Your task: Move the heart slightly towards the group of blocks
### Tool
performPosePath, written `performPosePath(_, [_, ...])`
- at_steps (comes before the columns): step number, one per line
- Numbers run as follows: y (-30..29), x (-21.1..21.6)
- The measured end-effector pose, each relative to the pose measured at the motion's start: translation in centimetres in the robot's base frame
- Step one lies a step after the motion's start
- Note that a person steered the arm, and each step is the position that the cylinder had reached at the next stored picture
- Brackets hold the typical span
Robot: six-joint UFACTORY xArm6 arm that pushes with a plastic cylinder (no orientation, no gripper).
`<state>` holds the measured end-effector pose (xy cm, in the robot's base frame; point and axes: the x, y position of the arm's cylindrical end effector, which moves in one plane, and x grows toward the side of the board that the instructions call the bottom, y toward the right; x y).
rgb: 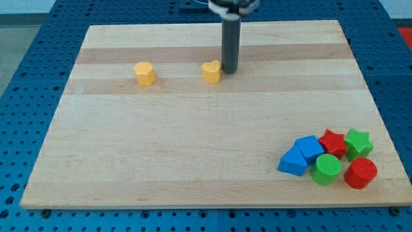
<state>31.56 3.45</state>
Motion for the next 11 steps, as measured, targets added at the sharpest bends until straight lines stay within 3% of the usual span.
performPosePath(1, [-2.9, -2.1])
performPosePath(2, [-6.8, 2.1])
performPosePath(11, [-4.4, 4.2])
